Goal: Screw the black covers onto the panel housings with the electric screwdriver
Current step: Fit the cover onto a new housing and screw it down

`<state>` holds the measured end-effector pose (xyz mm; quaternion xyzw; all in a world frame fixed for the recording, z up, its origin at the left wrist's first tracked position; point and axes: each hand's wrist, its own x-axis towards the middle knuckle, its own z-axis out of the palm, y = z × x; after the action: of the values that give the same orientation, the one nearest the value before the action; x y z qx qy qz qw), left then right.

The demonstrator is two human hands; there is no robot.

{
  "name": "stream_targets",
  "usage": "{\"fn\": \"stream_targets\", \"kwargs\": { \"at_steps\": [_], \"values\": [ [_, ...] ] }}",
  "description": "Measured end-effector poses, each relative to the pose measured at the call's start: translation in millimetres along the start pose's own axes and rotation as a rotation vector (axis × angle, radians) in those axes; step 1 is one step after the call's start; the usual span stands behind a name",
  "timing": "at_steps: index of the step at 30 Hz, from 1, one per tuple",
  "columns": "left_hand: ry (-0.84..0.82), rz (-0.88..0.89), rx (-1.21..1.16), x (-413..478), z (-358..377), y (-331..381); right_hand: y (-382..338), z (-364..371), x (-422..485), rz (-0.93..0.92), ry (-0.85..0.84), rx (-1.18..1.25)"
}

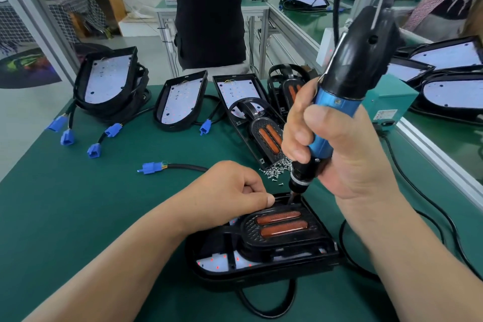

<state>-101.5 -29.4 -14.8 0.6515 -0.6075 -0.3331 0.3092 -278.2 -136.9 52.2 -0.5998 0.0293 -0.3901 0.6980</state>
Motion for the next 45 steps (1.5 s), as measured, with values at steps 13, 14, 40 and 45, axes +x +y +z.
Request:
{"fn": "stream_targets", "kwargs": {
  "at_steps": [13, 14, 40, 45],
  "values": [
    [0.023, -0.019, -0.067, -0.8, -5.1, 6.0, 4.8, -31.1, -0.8, -0.181, 0.402, 0.396],
    [0.066, -0.084, -0.213, 1.0, -6.3, 5.8, 7.9, -30.3, -0.9, -0.173, 0.471, 0.416],
    [0.307, -0.372, -1.704, 9.4, -23.7, -2.8, 22.9, -10.4, 25.2, -0.141, 0.665, 0.538],
    [0.23, -0.353, -1.36, 8.7, -18.0, -3.3, 23.8, -5.3, 36.1, -0.15, 0.663, 0.543]
  ]
}}
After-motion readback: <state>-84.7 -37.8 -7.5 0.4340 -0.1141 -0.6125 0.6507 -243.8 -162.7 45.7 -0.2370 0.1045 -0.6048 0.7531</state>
